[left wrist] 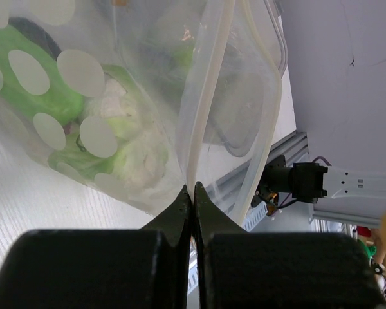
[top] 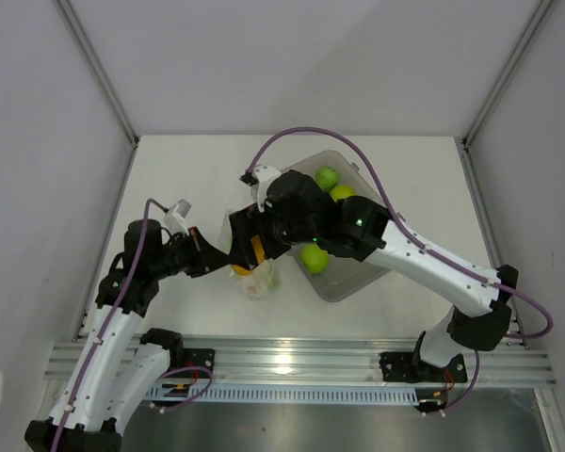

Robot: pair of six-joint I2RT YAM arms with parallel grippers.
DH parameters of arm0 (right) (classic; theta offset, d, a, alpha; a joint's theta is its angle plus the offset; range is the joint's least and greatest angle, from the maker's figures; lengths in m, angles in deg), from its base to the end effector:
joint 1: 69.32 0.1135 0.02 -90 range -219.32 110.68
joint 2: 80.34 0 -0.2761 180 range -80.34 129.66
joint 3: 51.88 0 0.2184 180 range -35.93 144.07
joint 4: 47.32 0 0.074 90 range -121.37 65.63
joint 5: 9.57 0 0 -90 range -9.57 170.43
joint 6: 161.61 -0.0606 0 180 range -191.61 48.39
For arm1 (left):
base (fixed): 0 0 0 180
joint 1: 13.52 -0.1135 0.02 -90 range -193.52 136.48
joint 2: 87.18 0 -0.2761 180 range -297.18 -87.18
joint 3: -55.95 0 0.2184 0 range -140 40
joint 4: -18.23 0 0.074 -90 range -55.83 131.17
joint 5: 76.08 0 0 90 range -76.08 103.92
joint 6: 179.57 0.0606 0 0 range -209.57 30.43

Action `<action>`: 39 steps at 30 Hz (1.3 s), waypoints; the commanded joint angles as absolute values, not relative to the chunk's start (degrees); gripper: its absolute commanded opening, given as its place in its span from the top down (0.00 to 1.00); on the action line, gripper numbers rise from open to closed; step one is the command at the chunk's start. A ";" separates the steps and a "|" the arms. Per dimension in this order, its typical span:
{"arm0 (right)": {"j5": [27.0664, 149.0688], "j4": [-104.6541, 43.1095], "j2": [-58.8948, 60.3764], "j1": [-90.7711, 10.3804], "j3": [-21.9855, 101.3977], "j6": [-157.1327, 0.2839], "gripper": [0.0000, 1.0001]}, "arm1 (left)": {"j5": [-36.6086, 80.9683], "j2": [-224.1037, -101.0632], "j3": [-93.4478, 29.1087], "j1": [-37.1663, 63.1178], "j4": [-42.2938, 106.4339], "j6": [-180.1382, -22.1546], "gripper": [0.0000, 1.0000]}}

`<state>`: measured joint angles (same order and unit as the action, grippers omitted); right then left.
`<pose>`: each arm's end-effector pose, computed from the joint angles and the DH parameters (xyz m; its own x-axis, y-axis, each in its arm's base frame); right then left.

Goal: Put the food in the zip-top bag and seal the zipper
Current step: Place the fake vegetable in the zipper food storage bag.

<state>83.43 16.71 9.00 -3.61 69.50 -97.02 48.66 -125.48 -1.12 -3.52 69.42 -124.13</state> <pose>0.1271 0.2894 0.4342 -0.5952 -0.2773 -0.7542 -0.7452 0.5417 0.3890 0.1069 -0.0539 0.2885 -0.7845 -0.3350 -0.5219 0.2081 0.6505 -0.7305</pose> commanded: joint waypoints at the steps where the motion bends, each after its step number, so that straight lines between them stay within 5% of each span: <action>1: 76.57 21.09 13.78 -3.58 74.37 -95.96 0.97 | 49.87 -124.44 -1.49 -3.42 68.62 -124.64 0.98; 12: 74.54 22.16 20.91 -4.72 75.69 -97.62 0.78 | 48.81 -123.74 -1.75 -3.42 69.86 -124.90 0.99; 16: 74.27 21.72 20.04 -5.16 75.34 -97.98 0.27 | 48.99 -123.56 -1.48 -3.42 69.86 -124.90 0.99; 19: 75.32 21.10 19.33 -5.69 75.17 -97.72 0.16 | 49.16 -123.65 -1.31 -3.42 69.59 -124.99 0.99; 25: 81.46 18.21 18.62 -7.53 72.97 -96.92 0.01 | 49.69 -123.83 -1.48 -3.42 69.15 -125.34 0.99; 39: 75.42 17.33 14.33 -11.92 72.44 -97.27 0.01 | 49.43 -123.92 -1.49 -3.42 69.33 -125.16 0.99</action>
